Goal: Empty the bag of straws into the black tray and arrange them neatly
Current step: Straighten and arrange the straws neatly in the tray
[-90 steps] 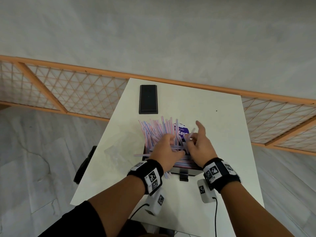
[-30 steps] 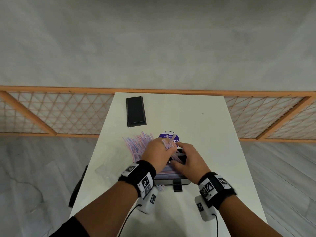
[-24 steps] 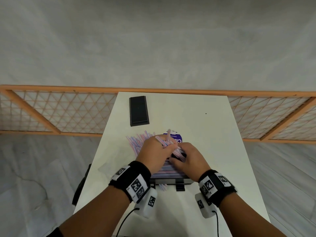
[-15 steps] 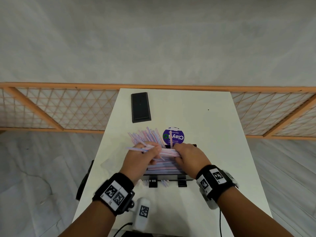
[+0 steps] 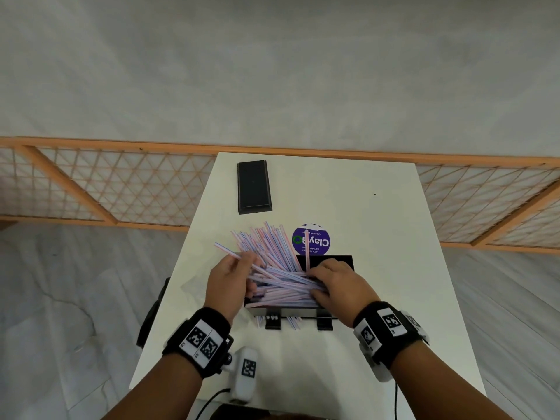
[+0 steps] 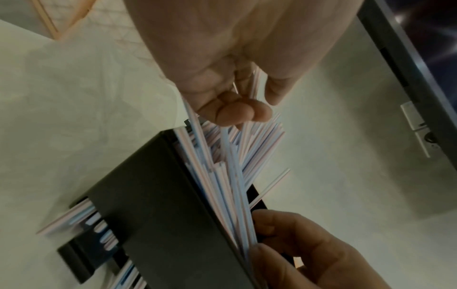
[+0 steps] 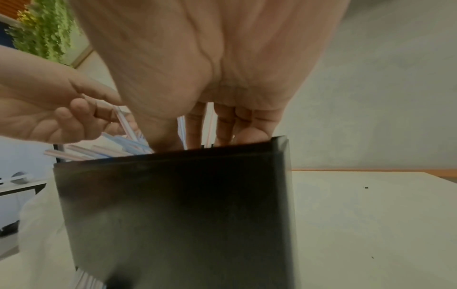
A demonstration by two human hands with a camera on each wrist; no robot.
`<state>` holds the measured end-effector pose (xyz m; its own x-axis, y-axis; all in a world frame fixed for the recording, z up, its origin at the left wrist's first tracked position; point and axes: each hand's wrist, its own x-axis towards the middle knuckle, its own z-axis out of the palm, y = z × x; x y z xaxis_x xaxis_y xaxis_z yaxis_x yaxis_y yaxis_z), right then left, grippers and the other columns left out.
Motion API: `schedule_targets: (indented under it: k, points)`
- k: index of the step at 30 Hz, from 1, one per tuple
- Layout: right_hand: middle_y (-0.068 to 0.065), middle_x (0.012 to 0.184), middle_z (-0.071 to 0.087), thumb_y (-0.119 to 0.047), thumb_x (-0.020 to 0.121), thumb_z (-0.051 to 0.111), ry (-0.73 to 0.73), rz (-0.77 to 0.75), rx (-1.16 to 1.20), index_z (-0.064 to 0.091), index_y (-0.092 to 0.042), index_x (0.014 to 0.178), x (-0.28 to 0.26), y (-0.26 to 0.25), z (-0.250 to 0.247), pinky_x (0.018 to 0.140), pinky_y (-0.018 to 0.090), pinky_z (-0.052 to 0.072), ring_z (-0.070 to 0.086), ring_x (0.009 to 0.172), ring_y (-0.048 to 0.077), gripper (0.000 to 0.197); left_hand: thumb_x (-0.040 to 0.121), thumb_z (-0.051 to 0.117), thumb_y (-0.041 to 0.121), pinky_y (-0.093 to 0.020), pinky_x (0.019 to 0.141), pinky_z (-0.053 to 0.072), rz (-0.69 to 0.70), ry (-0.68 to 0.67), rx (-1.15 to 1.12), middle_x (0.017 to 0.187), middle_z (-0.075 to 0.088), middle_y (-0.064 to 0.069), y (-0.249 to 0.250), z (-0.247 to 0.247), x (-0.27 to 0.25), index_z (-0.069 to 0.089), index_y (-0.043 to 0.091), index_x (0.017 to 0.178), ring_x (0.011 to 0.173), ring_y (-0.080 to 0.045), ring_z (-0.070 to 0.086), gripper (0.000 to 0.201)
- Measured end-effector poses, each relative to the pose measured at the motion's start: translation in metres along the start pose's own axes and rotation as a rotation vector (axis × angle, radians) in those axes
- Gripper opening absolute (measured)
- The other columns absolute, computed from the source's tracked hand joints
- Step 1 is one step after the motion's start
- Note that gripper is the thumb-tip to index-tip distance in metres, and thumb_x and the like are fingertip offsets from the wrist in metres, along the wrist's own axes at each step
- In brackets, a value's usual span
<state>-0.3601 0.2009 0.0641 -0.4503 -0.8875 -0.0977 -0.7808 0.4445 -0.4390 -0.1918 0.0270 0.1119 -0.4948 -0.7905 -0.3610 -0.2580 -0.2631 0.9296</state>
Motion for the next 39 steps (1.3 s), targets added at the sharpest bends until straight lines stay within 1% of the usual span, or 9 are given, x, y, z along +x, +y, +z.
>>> schedule_targets:
  k: [4, 10, 15, 19, 23, 27, 31, 35, 39]
  points:
    - [-0.002, 0.119, 0.066, -0.034, 0.102, 0.051, -0.067, -0.005, -0.061, 0.068, -0.031, 0.125, -0.003, 0.002, 0.000, 0.092, 0.035, 0.051, 0.060, 0.111, 0.022, 0.029, 0.105, 0.055, 0.025, -0.026, 0.052, 0.048, 0.090, 0.086, 0.007, 0.093, 0.077, -0.004, 0.008, -0.006, 0.006, 0.073, 0.005, 0.096, 0.057, -0.015, 0.056, 0.028]
    - [-0.003, 0.107, 0.061, -0.036, 0.099, 0.053, 0.014, 0.072, 0.015, 0.069, -0.025, 0.118, -0.007, -0.002, -0.006, 0.081, 0.032, 0.052, 0.061, 0.100, 0.020, 0.027, 0.107, 0.054, 0.024, -0.027, 0.064, 0.057, 0.143, 0.071, -0.243, 0.090, 0.073, -0.006, 0.026, -0.010, 0.002, 0.074, 0.008, 0.105, 0.065, -0.013, 0.061, 0.025]
    - [-0.001, 0.119, 0.063, -0.019, 0.095, 0.053, 0.150, 0.130, 0.101, 0.066, -0.021, 0.124, -0.014, -0.006, -0.028, 0.084, 0.033, 0.053, 0.062, 0.105, 0.020, 0.031, 0.106, 0.056, 0.017, -0.027, 0.064, 0.061, 0.010, -0.004, -0.395, 0.091, 0.074, -0.013, 0.018, 0.015, -0.015, 0.065, 0.001, 0.112, 0.068, -0.019, 0.068, 0.019]
    - [0.001, 0.120, 0.060, -0.014, 0.092, 0.054, 0.189, 0.136, 0.121, 0.063, -0.019, 0.127, -0.023, -0.005, -0.038, 0.083, 0.033, 0.053, 0.061, 0.106, 0.022, 0.036, 0.104, 0.060, 0.016, -0.034, 0.075, 0.064, -0.098, -0.012, -0.350, 0.099, 0.073, -0.016, -0.010, 0.039, -0.020, 0.063, -0.002, 0.116, 0.083, -0.026, 0.073, 0.022]
    - [0.000, 0.117, 0.058, -0.016, 0.090, 0.056, 0.139, 0.007, 0.087, 0.064, -0.019, 0.124, -0.030, -0.004, -0.031, 0.083, 0.031, 0.053, 0.060, 0.102, 0.021, 0.035, 0.100, 0.067, 0.013, -0.033, 0.069, 0.063, -0.114, -0.016, -0.309, 0.095, 0.067, -0.016, -0.016, 0.050, -0.026, 0.057, 0.003, 0.123, 0.073, -0.022, 0.069, 0.027]
    - [0.000, 0.117, 0.056, -0.030, 0.092, 0.052, 0.032, -0.119, 0.053, 0.060, -0.020, 0.130, -0.028, -0.008, -0.014, 0.086, 0.035, 0.053, 0.058, 0.102, 0.022, 0.039, 0.096, 0.073, 0.021, -0.035, 0.066, 0.062, -0.059, 0.060, -0.254, 0.113, 0.068, -0.009, -0.014, 0.045, -0.031, 0.055, 0.015, 0.129, 0.065, -0.016, 0.065, 0.038]
    - [0.002, 0.129, 0.060, -0.040, 0.097, 0.051, -0.041, -0.165, 0.046, 0.055, -0.019, 0.139, -0.015, -0.016, -0.001, 0.098, 0.035, 0.048, 0.057, 0.112, 0.022, 0.047, 0.098, 0.070, 0.025, -0.037, 0.061, 0.058, -0.011, 0.127, -0.223, 0.094, 0.070, -0.009, -0.005, 0.027, -0.032, 0.064, 0.016, 0.118, 0.064, -0.018, 0.061, 0.023]
    - [-0.004, 0.126, 0.066, -0.048, 0.100, 0.041, -0.096, -0.166, -0.002, 0.062, -0.025, 0.127, -0.005, -0.014, 0.009, 0.096, 0.033, 0.049, 0.061, 0.110, 0.019, 0.041, 0.096, 0.071, 0.028, -0.035, 0.080, 0.061, 0.268, 0.041, 0.272, 0.101, 0.071, 0.007, -0.009, 0.003, -0.022, 0.068, 0.026, 0.108, 0.083, -0.008, 0.067, 0.012]
    - [-0.007, 0.122, 0.069, -0.048, 0.099, 0.036, -0.123, -0.118, -0.031, 0.062, -0.029, 0.124, -0.002, -0.003, 0.010, 0.095, 0.036, 0.051, 0.062, 0.109, 0.018, 0.040, 0.089, 0.067, 0.055, -0.027, 0.096, 0.046, 0.547, -0.335, 0.973, 0.124, 0.054, 0.013, -0.030, -0.011, -0.016, 0.060, 0.033, 0.129, 0.113, -0.008, 0.049, 0.046]
